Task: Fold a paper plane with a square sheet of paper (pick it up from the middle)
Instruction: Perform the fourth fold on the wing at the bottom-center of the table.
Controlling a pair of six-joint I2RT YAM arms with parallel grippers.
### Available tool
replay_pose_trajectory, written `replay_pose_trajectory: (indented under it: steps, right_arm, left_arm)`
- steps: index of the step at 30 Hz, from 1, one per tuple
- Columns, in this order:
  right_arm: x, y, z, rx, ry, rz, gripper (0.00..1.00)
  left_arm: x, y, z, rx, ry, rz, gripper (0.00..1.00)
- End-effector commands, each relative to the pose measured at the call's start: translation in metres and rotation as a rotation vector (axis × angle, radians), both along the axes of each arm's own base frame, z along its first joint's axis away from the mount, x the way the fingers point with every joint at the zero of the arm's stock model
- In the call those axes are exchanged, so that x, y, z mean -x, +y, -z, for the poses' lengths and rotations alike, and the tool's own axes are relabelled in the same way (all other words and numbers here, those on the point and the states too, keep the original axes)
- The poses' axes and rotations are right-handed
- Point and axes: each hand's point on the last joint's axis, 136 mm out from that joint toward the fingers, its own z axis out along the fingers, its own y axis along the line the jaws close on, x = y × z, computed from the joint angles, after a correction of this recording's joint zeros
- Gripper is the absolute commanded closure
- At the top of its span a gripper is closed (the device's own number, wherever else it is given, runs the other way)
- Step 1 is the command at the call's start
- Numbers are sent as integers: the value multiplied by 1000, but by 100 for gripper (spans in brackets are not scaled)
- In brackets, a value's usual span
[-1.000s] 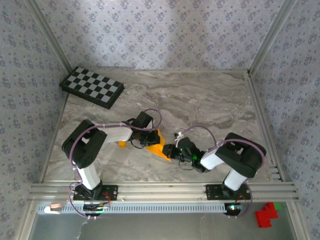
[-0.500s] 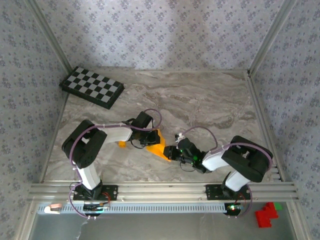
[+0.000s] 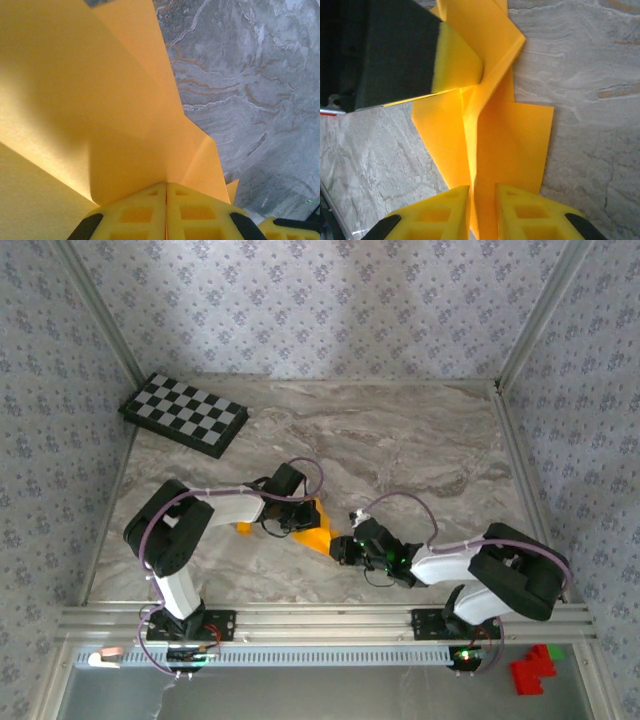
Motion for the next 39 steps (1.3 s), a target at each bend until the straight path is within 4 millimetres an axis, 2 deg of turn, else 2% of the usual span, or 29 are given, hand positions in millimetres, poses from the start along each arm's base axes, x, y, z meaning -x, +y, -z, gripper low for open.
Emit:
replay_pose_trajectory:
  steps: [1,17,23,29,34,39]
  right_arm:
    - [2,-10,3,115,-30,-12,77]
    - [8,-2,2,250,-70,-82,76]
    - [10,-2,8,298,-64,-92,76]
    - [12,-4,12,340,-71,-89,80]
    - [16,-9,18,341,-47,-87,88]
    - [18,-8,20,265,-17,-93,92]
  left_arm:
    - [4,11,13,-47,13,2,92]
    - [3,11,14,-51,17,0,92]
    - [3,11,13,-51,19,1,92]
    - [4,11,12,-51,19,2,92]
    - [3,13,13,-56,18,-3,92]
    - [1,13,11,-54,13,-3,92]
